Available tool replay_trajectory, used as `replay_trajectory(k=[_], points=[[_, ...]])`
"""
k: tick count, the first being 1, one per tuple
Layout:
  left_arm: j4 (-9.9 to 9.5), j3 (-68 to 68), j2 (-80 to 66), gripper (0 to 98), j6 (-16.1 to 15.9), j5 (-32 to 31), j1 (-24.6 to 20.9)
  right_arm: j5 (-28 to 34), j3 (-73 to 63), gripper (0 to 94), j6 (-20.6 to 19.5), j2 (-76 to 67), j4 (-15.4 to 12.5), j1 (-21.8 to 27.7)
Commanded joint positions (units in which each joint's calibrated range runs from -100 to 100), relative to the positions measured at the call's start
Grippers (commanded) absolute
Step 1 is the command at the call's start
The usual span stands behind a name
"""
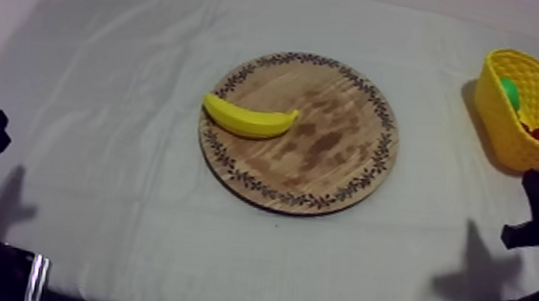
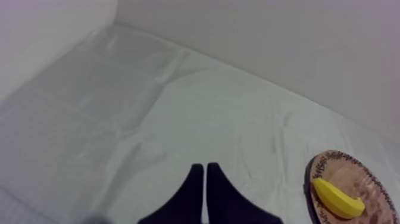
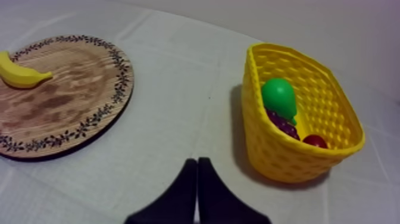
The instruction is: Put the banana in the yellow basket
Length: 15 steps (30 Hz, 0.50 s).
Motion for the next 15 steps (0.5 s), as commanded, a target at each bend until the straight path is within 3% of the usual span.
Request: replay_trajectory(k=[1, 15], points=[[0.01, 0.04, 0.03, 0.1, -0.01, 0.00, -0.02, 8.08, -2.30, 8.6, -0.04, -0.04, 0.62, -0.41], [0.01, 0.04, 0.03, 0.1, -0.01, 0.00, -0.02, 8.08, -2.30, 9.4, 0.59, -0.04, 0.00, -0.47]])
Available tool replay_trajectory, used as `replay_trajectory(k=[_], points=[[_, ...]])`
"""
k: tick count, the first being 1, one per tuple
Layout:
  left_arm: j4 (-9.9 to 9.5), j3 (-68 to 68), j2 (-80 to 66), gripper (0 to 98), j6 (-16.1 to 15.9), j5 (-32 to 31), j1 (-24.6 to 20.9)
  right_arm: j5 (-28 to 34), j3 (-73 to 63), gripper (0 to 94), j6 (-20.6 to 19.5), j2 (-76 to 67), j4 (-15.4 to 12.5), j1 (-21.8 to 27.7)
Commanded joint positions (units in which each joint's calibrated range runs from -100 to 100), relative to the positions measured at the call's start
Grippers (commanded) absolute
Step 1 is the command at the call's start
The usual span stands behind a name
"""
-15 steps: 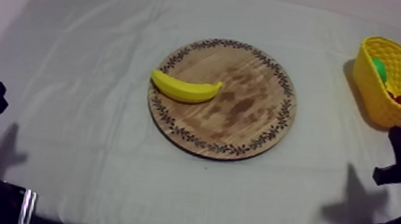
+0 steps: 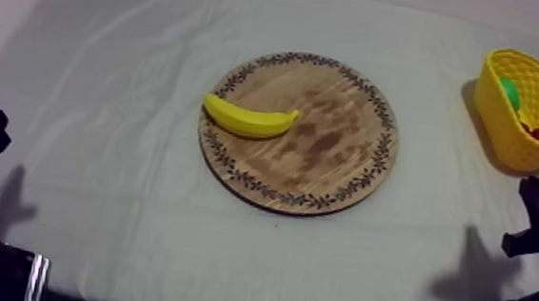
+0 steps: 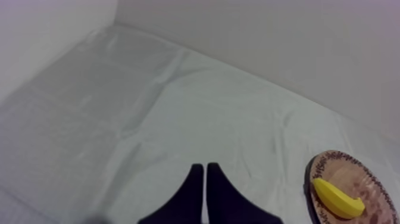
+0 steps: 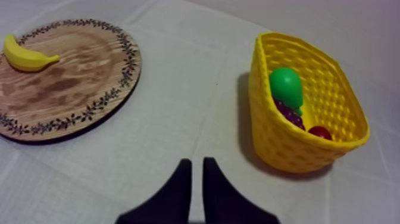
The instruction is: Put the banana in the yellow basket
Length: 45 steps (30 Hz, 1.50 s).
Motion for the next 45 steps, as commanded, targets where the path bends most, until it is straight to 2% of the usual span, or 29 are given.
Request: replay_trajectory(k=[1, 9, 13, 17, 20, 23, 26, 29, 33, 36, 40, 45], points=[[0.01, 0.04, 0.03, 0.1, -0.01, 0.00, -0.02, -0.09, 0.02, 9.7, -0.03, -0.04, 0.03, -0.03], [0.01, 0.04, 0.03, 0.1, -0.01, 0.00, -0.02, 1.47, -9.84, 11.6, 2.07, 8.73, -1.28, -1.46], [0.01, 0.04, 0.03, 0.1, -0.01, 0.00, -0.02, 3.73, -21.61, 11.8, 5.31, 18.30, -3.61, -2.14], [0.01, 0.04, 0.03, 0.1, -0.01, 0.00, -0.02, 8.69, -36.20, 11.9, 8.31, 27.88, -5.86, -3.19], [0.01, 0.04, 0.03, 0.1, -0.01, 0.00, -0.02, 12.50, -47.25, 12.0, 9.12, 34.16, -6.34, -5.07], [0.01, 0.04, 0.03, 0.1, -0.01, 0.00, -0.02, 15.67, -56.72, 12.3, 8.22, 39.75, -4.86, -9.65], [0.01, 0.04, 0.03, 0.1, -0.01, 0.00, -0.02, 19.09, -64.13, 12.3, 6.97, 45.21, -2.08, -16.61], [0.01, 0.04, 0.03, 0.1, -0.01, 0.00, -0.02, 21.19, -68.49, 12.4, 6.48, 49.85, 0.25, -23.19], [0.01, 0.04, 0.03, 0.1, -0.01, 0.00, -0.02, 23.37, -72.72, 12.4, 6.34, 55.78, 1.69, -28.97], [0.01, 0.04, 0.03, 0.1, -0.01, 0.00, -0.02, 24.38, -76.35, 12.5, 6.37, 61.51, 1.87, -30.86], [0.01, 0.04, 0.03, 0.1, -0.01, 0.00, -0.02, 25.08, -82.08, 12.5, 7.20, 70.53, 0.76, -30.33], [0.01, 0.04, 0.03, 0.1, -0.01, 0.00, -0.02, 24.76, -88.10, 12.5, 7.81, 81.42, 0.91, -30.05]])
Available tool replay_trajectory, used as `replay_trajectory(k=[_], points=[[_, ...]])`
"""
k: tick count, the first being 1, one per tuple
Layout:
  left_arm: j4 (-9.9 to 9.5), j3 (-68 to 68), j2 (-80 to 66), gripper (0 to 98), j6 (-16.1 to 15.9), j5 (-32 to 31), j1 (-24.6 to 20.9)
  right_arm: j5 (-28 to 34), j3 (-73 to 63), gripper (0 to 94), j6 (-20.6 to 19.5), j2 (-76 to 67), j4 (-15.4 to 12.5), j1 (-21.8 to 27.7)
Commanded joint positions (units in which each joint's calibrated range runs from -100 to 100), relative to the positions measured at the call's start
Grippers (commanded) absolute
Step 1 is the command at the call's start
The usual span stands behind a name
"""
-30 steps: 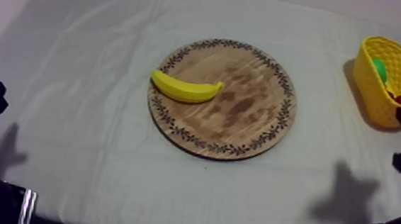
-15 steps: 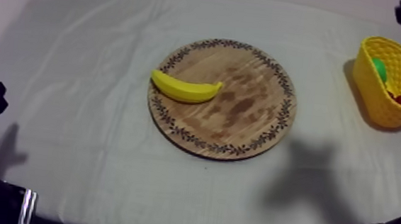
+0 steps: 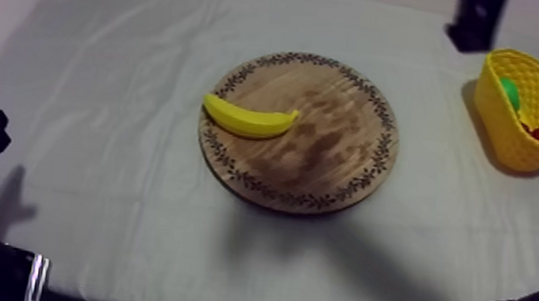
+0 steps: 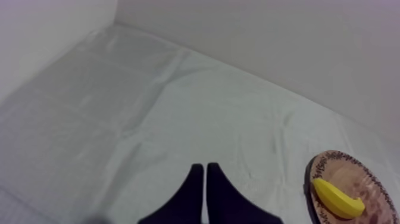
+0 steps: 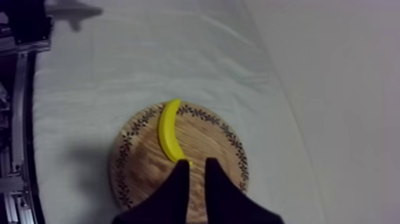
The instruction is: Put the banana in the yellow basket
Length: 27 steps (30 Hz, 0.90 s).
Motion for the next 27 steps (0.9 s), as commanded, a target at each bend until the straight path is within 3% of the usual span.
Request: replay_trajectory(k=[1, 11, 22, 23, 27], points=[[0.01, 0.04, 0.03, 0.1, -0.01, 0.00, -0.02, -0.62, -3.11, 12.5, 0.10, 8.77, 0.39, 0.27], [0.01, 0.04, 0.03, 0.1, -0.01, 0.00, -0.02, -3.71, -10.01, 12.7, -0.95, 24.10, 3.04, -0.72], [0.01, 0.04, 0.03, 0.1, -0.01, 0.00, -0.02, -11.59, -4.81, 15.0, -3.83, 29.14, 6.65, -2.42], [0.01, 0.04, 0.03, 0.1, -0.01, 0.00, -0.02, -12.20, -4.26, 22.0, -4.06, 29.21, 6.88, -2.46], [0.01, 0.04, 0.03, 0.1, -0.01, 0.00, -0.02, -14.61, -2.01, 68.0, -6.28, 29.39, 8.79, -2.92]])
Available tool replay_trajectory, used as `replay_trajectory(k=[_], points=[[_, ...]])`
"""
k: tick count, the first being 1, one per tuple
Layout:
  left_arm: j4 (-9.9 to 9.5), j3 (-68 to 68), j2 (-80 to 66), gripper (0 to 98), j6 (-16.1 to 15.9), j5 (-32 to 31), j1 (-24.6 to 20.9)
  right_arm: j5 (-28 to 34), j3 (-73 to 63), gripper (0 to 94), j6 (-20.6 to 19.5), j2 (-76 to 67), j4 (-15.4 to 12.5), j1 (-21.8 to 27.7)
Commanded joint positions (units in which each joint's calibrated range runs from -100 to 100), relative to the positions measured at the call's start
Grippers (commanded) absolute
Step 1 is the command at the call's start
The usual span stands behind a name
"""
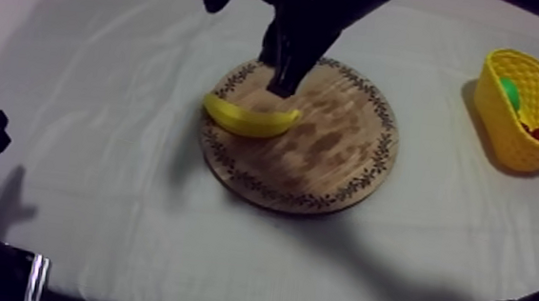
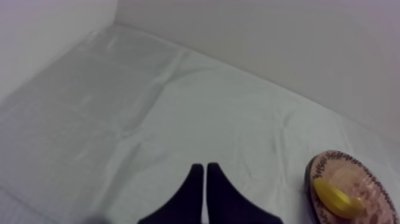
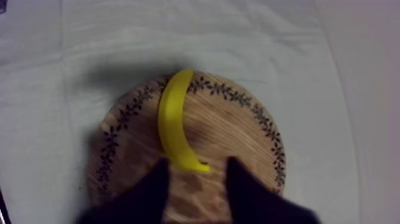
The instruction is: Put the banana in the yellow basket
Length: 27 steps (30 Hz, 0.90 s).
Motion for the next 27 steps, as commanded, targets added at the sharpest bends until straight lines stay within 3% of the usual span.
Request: replay_trajectory(k=[1, 4, 8, 21, 27], points=[[0.01, 0.04, 0.03, 0.1, -0.01, 0.00, -0.02, -0.93, 1.18, 75.4, -1.80, -0.02, 1.34, -0.28], [0.01, 0.04, 0.03, 0.1, -0.01, 0.00, -0.02, -2.21, 2.35, 87.1, -3.03, -0.21, 2.13, -0.52], [0.01, 0.04, 0.03, 0.1, -0.01, 0.00, -0.02, -1.68, 1.76, 91.9, -3.78, 0.05, 1.65, -0.31], [0.01, 0.04, 0.03, 0.1, -0.01, 0.00, -0.02, -0.85, 1.30, 90.4, -3.33, 4.03, 0.98, 0.03], [0.01, 0.04, 0.03, 0.1, -0.01, 0.00, -0.02, -2.11, 0.44, 89.0, -2.80, 10.31, 2.42, 0.29]])
